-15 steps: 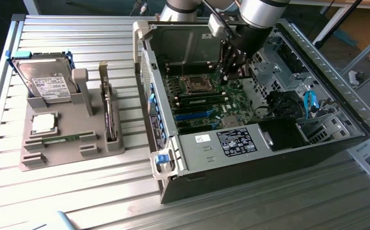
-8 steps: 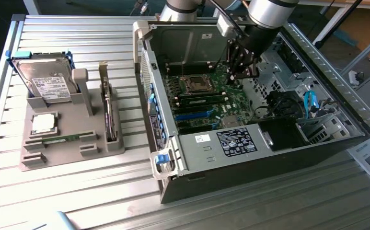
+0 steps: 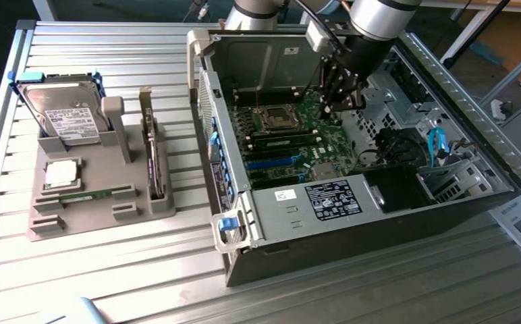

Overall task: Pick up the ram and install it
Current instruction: 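Press down the ram until it locks into place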

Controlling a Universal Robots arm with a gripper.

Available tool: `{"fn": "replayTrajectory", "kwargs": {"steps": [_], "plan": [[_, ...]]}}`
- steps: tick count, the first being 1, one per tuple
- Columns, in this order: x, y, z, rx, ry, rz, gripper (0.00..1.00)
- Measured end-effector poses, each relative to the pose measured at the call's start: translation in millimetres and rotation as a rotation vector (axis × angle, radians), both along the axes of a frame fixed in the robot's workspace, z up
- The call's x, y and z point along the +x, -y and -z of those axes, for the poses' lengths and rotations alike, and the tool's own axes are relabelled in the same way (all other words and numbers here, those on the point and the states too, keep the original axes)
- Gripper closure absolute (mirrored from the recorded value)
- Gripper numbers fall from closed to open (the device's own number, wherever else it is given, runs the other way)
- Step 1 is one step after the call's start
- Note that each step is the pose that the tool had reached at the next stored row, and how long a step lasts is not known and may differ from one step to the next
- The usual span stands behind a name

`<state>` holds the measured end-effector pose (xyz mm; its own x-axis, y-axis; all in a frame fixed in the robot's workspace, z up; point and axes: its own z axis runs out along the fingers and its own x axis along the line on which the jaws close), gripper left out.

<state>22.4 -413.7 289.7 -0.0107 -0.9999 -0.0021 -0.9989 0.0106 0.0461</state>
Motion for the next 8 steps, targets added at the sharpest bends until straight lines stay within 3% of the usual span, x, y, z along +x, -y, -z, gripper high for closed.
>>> {"fn": "replayTrajectory", "kwargs": {"steps": [8], "plan": [[0.0,0.0,22.6,0.0001,-0.0008,0.000,0.90]]}}
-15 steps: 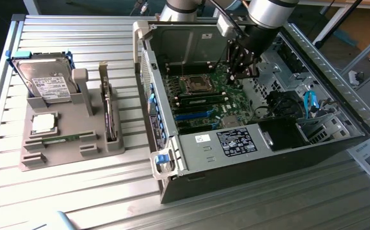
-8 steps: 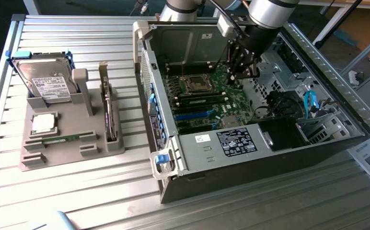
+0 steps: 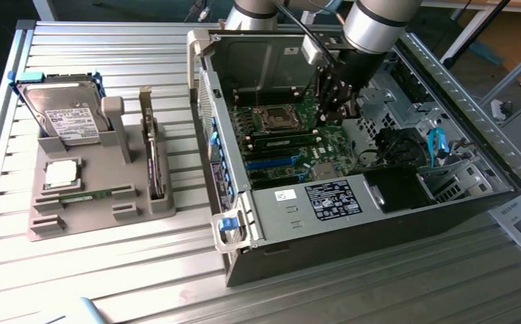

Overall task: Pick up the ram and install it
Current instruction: 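Press down the ram until it locks into place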

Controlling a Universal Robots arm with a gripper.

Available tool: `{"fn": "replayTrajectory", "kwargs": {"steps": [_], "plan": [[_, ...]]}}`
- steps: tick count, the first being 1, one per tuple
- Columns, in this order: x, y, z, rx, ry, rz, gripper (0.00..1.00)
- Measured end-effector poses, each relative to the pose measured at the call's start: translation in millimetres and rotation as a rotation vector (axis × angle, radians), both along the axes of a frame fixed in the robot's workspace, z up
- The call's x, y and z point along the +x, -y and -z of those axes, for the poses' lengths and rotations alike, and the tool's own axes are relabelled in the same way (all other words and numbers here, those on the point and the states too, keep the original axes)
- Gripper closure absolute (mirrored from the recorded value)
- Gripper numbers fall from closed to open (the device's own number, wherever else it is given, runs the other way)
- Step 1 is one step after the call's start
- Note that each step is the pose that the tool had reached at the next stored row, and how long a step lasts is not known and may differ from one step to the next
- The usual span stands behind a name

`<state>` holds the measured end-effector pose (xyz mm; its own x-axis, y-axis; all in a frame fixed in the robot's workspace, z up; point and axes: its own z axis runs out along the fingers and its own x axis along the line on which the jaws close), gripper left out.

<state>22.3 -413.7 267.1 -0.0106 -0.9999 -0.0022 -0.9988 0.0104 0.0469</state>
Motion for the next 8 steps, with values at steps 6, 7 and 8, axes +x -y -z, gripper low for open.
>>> {"fn": "replayTrajectory", "kwargs": {"steps": [6,7,8], "plan": [[3.6,0.0,17.3,0.0001,0.0001,0.000,0.90],[5.1,0.0,18.9,0.0001,0.0000,0.000,0.90],[6.8,0.0,21.1,0.0000,0.0000,0.000,0.90]]}}
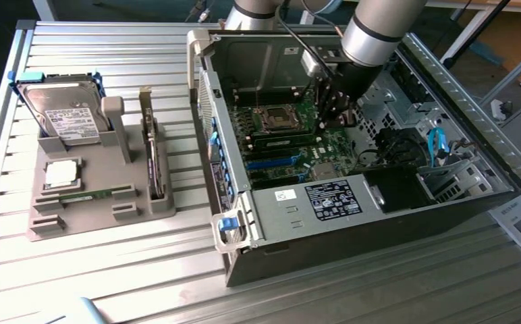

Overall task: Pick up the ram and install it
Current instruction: 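Press down the ram until it locks into place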

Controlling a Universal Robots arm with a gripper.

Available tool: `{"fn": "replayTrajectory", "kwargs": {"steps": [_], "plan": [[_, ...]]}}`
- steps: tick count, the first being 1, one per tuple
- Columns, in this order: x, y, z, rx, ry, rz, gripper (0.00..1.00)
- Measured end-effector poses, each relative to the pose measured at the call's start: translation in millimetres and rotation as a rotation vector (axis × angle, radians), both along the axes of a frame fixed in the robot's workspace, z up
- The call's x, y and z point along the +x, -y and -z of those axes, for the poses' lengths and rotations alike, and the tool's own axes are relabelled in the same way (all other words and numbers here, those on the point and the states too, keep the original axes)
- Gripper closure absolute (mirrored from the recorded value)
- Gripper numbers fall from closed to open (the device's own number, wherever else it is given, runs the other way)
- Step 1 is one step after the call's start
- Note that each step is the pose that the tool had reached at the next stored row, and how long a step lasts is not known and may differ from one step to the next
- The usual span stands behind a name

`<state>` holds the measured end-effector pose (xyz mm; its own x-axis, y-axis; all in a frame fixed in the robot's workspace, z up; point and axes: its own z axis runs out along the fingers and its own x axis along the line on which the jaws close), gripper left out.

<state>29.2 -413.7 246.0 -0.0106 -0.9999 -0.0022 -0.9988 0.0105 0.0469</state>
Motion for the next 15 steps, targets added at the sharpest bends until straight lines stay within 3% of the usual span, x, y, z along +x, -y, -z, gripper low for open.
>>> {"fn": "replayTrajectory", "kwargs": {"steps": [4,7,10,13,15], "plan": [[1.7,0.0,12.2,-0.0002,-0.0002,0.000,0.90],[1.7,0.1,15.6,-0.0006,-0.0003,0.000,0.90],[1.8,-0.3,13.5,0.0021,0.0005,0.000,0.90],[1.5,-0.1,4.8,0.0003,0.0000,0.000,0.90],[-10.3,-0.1,5.3,0.0003,0.0009,0.000,0.90]]}}
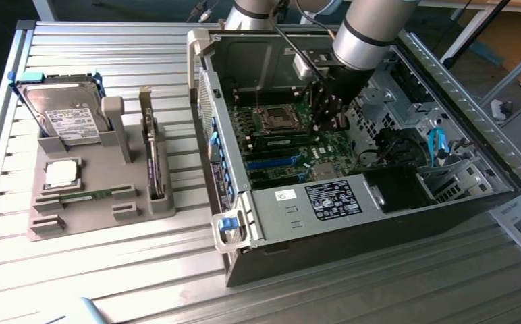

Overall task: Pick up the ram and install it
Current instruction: 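Press down the ram until it locks into place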

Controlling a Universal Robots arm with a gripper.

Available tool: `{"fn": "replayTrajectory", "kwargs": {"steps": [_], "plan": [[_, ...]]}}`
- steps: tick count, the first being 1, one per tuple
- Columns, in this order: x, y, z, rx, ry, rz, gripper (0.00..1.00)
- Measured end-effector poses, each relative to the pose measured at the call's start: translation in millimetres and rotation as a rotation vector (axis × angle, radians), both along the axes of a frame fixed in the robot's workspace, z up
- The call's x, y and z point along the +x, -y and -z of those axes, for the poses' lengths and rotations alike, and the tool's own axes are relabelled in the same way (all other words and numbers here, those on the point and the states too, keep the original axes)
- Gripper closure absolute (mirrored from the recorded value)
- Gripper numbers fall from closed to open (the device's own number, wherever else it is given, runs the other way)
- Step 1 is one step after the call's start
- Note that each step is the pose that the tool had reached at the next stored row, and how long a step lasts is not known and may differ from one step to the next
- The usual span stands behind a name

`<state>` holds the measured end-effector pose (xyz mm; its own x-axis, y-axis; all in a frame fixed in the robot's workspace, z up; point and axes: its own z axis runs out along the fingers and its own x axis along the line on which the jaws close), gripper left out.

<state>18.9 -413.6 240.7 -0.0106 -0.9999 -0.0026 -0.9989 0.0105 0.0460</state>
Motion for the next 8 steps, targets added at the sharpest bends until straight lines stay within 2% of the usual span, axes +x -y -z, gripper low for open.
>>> {"fn": "replayTrajectory", "kwargs": {"steps": [3,8], "plan": [[-19.0,-0.1,2.0,-0.0002,0.0010,0.000,0.90],[-42.0,-0.1,5.0,-0.0004,0.0013,0.000,0.90]]}}
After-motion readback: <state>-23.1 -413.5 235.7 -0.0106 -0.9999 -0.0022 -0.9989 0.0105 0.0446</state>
